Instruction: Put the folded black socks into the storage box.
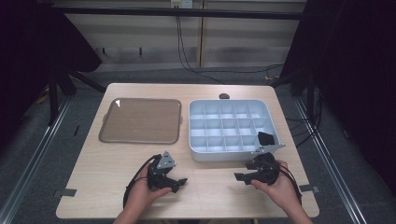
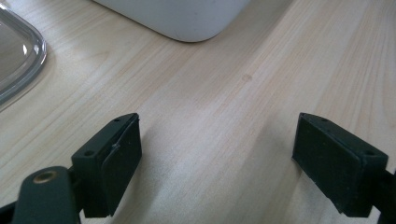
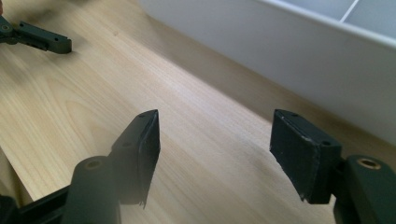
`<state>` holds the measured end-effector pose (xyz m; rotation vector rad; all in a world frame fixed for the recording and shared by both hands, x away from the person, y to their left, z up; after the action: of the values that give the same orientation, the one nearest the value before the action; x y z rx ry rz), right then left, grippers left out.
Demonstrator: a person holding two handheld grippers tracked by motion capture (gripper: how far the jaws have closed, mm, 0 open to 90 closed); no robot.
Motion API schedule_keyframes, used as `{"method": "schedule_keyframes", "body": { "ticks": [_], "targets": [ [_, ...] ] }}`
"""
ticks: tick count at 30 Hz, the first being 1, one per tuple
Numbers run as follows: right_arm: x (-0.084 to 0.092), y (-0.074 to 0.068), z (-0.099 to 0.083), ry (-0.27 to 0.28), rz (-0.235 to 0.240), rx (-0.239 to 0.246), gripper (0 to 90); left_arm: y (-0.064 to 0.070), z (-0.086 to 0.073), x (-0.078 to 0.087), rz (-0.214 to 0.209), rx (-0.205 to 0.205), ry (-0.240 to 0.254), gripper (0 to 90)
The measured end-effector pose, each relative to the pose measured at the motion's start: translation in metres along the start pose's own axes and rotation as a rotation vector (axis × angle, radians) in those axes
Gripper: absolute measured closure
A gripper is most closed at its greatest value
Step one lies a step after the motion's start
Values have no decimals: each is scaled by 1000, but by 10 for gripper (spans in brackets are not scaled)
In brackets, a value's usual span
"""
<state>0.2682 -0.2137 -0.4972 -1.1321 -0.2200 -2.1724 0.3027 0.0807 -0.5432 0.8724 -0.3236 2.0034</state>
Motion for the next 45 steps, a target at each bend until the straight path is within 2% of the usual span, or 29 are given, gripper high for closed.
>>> {"method": "schedule_keyframes", "body": {
  "ticks": [7, 19, 22, 27, 33, 45],
  "targets": [
    [-9, -3, -4, 11, 12, 7, 319, 0, 0, 0, 0, 1, 1, 151],
    [-20, -1, -14, 9, -14, 17, 305, 0, 0, 0, -1, 1, 3, 151],
    [-23, 0, -15, 25, -26, 41, 295, 0, 0, 0, 0, 4, 5, 150],
    [-29, -1, -20, 7, -50, 87, 287, 0, 0, 0, 1, 2, 2, 151],
    [-31, -2, -21, 32, -53, 97, 276, 0, 0, 0, 0, 4, 4, 151],
    [-34, -3, -26, 68, -91, 182, 260, 0, 0, 0, 0, 2, 2, 151]
  ]
}}
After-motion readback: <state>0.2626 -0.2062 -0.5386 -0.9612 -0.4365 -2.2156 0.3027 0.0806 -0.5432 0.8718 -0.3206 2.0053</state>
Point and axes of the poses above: each handheld gripper's, and its own axes: x roughly backward along the jaws, z roughly out of its top, y roughly to its right, the point moved 5 cm from there along -x, roughly forward along the jaws, and after that the axes turned 6 degrees about x, right-handed, at the moved point
